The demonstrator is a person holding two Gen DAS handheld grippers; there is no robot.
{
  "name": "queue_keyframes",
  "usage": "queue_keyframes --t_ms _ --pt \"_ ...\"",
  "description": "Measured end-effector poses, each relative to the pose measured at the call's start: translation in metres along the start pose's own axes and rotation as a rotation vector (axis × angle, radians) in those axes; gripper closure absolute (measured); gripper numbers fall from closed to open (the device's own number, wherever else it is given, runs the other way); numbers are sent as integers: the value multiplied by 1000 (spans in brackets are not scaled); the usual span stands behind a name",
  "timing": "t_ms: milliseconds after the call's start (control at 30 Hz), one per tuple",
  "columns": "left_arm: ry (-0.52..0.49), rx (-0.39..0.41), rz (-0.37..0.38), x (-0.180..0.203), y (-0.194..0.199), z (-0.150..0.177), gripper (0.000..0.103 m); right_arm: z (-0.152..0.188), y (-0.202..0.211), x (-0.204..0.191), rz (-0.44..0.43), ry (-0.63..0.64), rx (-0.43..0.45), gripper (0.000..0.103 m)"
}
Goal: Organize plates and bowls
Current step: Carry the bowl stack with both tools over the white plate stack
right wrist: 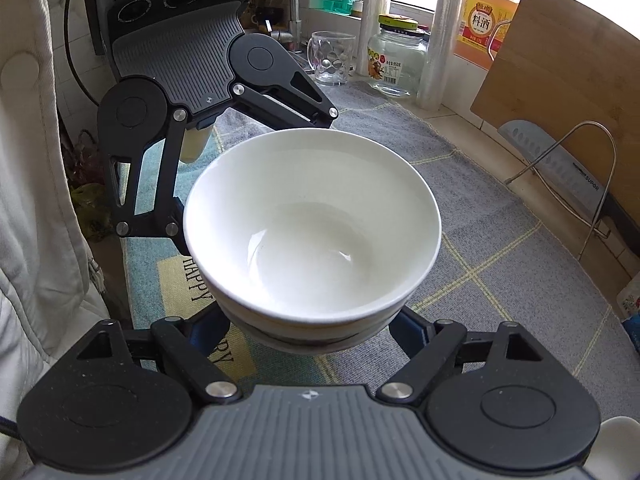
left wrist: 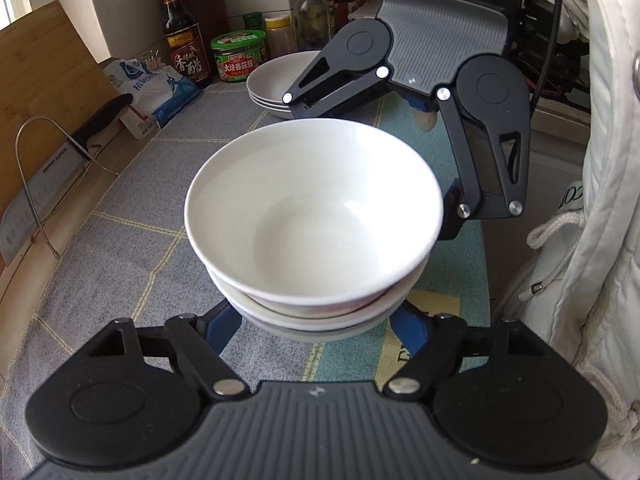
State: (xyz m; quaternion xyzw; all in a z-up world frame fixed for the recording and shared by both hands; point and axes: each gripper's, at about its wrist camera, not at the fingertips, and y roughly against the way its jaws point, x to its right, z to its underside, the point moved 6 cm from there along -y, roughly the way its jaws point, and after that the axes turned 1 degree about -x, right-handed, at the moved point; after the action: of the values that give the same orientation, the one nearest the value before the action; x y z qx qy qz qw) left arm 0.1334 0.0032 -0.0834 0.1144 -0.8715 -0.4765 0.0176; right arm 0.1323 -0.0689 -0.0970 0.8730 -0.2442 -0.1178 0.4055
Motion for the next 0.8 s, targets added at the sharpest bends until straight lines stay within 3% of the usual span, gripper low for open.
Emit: queue_keyframes --t_ms 433,800 --pt "-74 61 14 23 -30 -76 23 33 67 37 78 -29 -34 14" --pt "-120 99 20 26 -78 -145 23 77 116 85 167 -28 -67 14"
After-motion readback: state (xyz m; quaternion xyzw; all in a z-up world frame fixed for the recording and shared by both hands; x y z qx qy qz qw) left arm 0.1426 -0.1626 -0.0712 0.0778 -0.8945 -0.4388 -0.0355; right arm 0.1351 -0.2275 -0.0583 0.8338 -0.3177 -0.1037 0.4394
